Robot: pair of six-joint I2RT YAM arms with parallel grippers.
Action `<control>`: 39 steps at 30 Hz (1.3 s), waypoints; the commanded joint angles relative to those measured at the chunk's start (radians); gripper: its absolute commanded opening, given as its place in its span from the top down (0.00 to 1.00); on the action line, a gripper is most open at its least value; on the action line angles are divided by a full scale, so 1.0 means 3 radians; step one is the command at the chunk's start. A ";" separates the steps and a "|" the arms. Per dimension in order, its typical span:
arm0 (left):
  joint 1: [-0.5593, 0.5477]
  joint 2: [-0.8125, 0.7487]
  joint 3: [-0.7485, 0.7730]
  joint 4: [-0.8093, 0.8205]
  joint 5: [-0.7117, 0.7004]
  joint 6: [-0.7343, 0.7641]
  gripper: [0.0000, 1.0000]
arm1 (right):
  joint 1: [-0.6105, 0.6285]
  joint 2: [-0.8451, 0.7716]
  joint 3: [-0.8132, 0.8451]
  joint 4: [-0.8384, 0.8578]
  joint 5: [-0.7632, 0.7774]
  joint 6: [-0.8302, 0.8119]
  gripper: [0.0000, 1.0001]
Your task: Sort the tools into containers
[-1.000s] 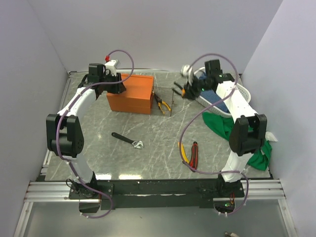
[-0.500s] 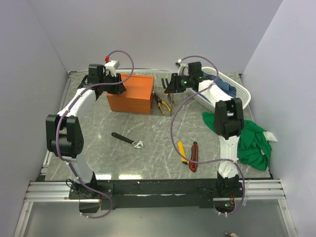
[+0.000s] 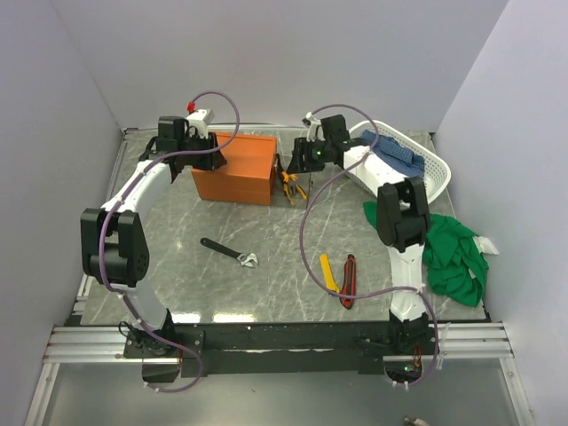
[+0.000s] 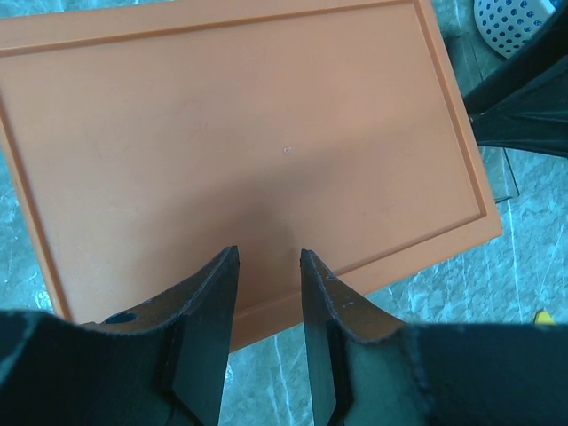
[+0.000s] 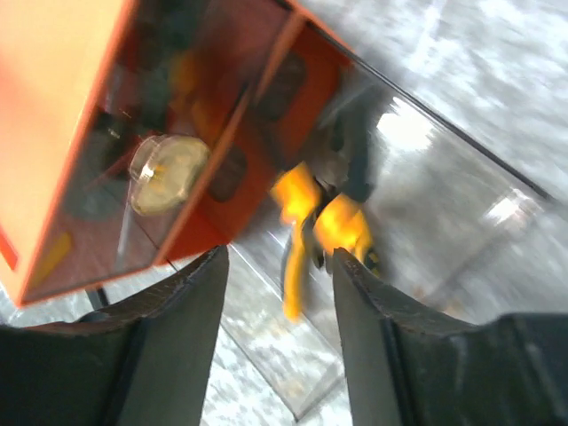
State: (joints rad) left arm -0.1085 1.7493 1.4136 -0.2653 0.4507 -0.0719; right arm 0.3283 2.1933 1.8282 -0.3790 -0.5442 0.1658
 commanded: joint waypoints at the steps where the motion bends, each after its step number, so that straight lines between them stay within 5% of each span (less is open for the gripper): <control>1: -0.0006 -0.0089 0.0043 0.0168 0.0083 -0.0067 0.60 | -0.0123 -0.0469 -0.0116 -0.0035 0.0234 -0.0118 0.40; 7: -0.0006 -0.0007 0.0125 0.0179 0.0118 -0.0133 0.60 | -0.0194 -0.0842 -0.0254 -0.0046 0.0122 -0.0357 0.39; 13: -0.0006 0.0024 0.0151 0.0204 0.0119 -0.0154 0.60 | -0.0204 -0.1154 -0.0677 -0.0465 0.0060 -0.1365 0.39; 17: -0.0006 0.0044 0.0156 0.0204 0.0108 -0.0149 0.60 | -0.0194 -0.1201 -0.1022 0.0203 0.0106 -0.1147 0.46; 21: -0.0006 0.0055 0.0146 0.0174 0.0093 -0.0123 0.60 | -0.0123 -0.0645 -0.0425 0.0257 0.0280 -0.0830 0.64; 27: -0.0006 -0.0022 0.0074 0.0092 0.0057 -0.0062 0.60 | 0.0015 -0.0209 0.0001 0.0333 0.0566 -0.0640 0.51; 39: -0.0006 -0.0099 -0.0043 0.0076 0.0006 -0.0026 0.60 | 0.0210 0.0236 0.0220 0.0389 0.1036 -0.0338 0.48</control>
State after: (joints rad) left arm -0.1085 1.7645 1.4097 -0.2535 0.4591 -0.0933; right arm 0.3824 2.2288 1.8164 -0.3065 -0.3199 0.0185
